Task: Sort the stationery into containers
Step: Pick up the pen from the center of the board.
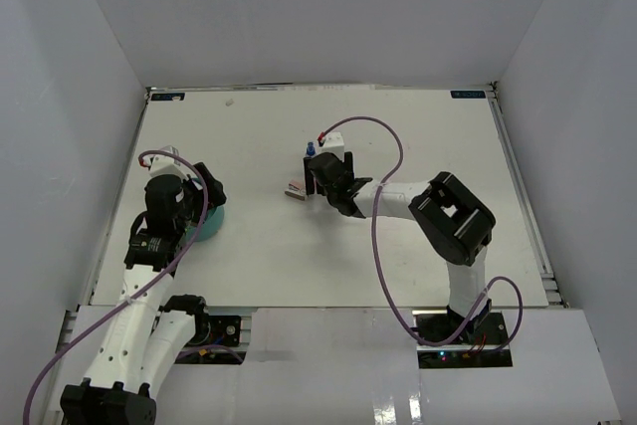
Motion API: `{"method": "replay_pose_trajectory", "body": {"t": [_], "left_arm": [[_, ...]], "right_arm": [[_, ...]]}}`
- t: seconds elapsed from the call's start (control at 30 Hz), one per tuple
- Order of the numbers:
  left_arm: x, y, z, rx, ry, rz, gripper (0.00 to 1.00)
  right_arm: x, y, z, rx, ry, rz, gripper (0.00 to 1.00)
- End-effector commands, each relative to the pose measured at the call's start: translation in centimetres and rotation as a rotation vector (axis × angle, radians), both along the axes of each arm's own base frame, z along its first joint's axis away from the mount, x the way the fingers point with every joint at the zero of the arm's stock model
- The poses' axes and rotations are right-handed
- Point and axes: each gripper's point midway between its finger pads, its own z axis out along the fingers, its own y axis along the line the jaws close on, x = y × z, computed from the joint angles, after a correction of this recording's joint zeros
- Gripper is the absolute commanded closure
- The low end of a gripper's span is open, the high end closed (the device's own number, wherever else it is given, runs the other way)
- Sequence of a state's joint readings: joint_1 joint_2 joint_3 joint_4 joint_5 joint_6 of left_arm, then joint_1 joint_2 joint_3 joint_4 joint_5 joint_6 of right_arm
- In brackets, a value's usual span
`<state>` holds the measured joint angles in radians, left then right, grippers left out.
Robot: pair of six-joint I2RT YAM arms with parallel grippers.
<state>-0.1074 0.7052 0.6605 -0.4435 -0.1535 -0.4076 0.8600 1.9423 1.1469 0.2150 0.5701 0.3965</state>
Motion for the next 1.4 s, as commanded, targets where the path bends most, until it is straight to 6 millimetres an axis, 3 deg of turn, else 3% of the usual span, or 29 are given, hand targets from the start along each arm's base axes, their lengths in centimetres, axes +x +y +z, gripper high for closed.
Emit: {"method": "replay_pose_trajectory", "body": {"t": [0.0, 0.53, 0.73, 0.9, 1.0, 1.03, 1.2, 1.37], "left_arm": [[0.0, -0.3, 0.4, -0.009, -0.026, -0.023, 0.02], [-0.1, -0.6, 0.3, -0.013, -0.024, -0.038, 0.02], [-0.1, -0.7, 0.2, -0.016, -0.022, -0.043, 0.02], [-0.1, -0.7, 0.2, -0.015, -0.021, -0.045, 0.02], [-0.1, -0.8, 0.0, -0.017, -0.017, -0.049, 0.02], [0.0, -0.9, 0.1, -0.017, -0.019, -0.053, 0.02], [0.1, -2.5, 0.2, -0.047, -0.025, -0.142, 0.02], [-0.2, -5.0, 1.2, -0.132, -0.022, -0.255, 0.02]], "right_arm": [[1.9, 0.4, 2.0, 0.06, -0.062, -0.067, 0.19], [2.4, -0.5, -1.8, 0.0, -0.039, -0.12, 0.22], [1.6, -2.5, -2.9, -0.016, -0.019, -0.152, 0.34], [1.8, -3.5, -3.1, -0.016, -0.004, -0.132, 0.53], [1.8, -4.1, -3.2, -0.021, -0.007, -0.108, 0.57], [1.6, -4.4, -3.5, -0.033, -0.003, -0.103, 0.66], [1.0, -6.0, -3.4, -0.046, 0.0, -0.12, 0.78], [-0.5, -8.2, -2.0, -0.064, -0.018, -0.139, 0.8]]}}
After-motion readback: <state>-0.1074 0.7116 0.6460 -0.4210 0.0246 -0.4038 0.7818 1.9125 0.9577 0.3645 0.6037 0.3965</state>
